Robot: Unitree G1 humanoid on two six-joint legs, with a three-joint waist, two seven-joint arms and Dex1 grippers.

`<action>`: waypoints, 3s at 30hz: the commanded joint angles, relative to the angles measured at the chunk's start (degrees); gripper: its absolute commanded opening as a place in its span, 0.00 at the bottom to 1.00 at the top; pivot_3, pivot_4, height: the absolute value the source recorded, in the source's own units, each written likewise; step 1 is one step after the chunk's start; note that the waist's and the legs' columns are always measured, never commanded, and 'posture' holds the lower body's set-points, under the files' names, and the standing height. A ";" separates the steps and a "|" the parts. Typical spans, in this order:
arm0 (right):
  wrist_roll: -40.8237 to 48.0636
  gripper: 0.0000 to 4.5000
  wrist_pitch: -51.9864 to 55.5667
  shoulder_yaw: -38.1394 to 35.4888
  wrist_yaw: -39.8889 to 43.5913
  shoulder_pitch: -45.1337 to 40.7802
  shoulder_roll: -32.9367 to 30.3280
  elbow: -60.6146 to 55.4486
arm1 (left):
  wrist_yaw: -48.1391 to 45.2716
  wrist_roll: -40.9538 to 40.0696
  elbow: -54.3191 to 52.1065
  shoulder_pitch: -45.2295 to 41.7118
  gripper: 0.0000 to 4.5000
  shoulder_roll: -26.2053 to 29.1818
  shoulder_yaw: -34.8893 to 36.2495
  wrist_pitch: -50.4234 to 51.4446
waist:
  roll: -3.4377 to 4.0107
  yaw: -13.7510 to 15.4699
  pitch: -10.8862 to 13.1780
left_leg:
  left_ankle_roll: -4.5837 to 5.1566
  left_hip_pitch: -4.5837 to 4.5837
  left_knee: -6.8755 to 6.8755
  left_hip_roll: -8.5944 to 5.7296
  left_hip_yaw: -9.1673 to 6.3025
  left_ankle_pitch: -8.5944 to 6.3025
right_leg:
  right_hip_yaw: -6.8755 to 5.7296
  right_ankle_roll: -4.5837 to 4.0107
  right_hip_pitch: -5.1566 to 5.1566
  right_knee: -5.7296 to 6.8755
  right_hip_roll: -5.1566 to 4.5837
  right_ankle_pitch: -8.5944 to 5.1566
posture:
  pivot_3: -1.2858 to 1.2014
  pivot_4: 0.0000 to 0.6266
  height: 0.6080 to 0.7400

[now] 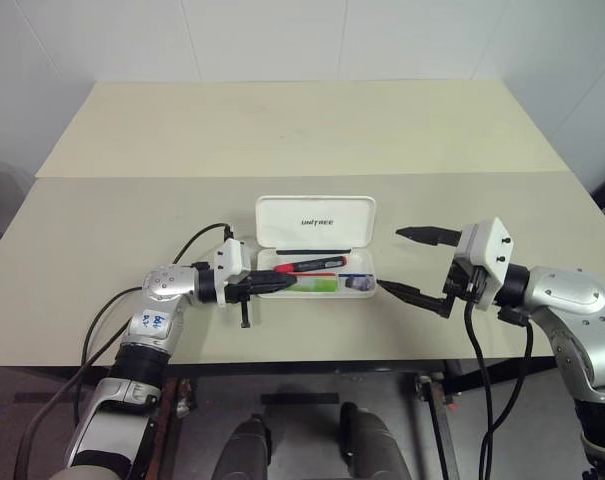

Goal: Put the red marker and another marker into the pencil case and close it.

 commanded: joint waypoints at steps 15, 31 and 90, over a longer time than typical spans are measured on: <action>0.84 1.00 0.92 0.68 -1.78 -2.87 0.88 -2.47 | 6.84 7.59 0.68 -1.84 0.00 0.71 -2.40 -0.25 | 0.00 0.05 0.00 | 0.00 0.04 0.02 0.00 0.00 0.00 | 0.00 0.00 0.06 -0.01 0.00 0.00 | 0.52 0.24 1.00; -1.41 1.00 -8.96 1.25 0.94 0.11 2.57 4.92 | -2.90 0.74 -9.82 3.28 0.00 3.34 -3.58 5.27 | 0.00 -0.30 -0.01 | 0.03 0.08 -0.04 0.00 0.00 0.01 | -0.01 -0.05 0.15 -0.16 0.00 0.02 | 0.52 0.24 1.00; -1.09 1.00 -12.05 1.47 3.30 0.02 2.13 8.39 | 12.44 5.04 22.98 -18.33 0.00 -0.38 7.87 -10.54 | -0.06 0.07 0.03 | 0.01 -0.15 -0.08 -0.02 -0.01 -0.01 | -0.07 0.24 0.07 -0.40 -0.01 0.19 | 0.52 0.24 1.00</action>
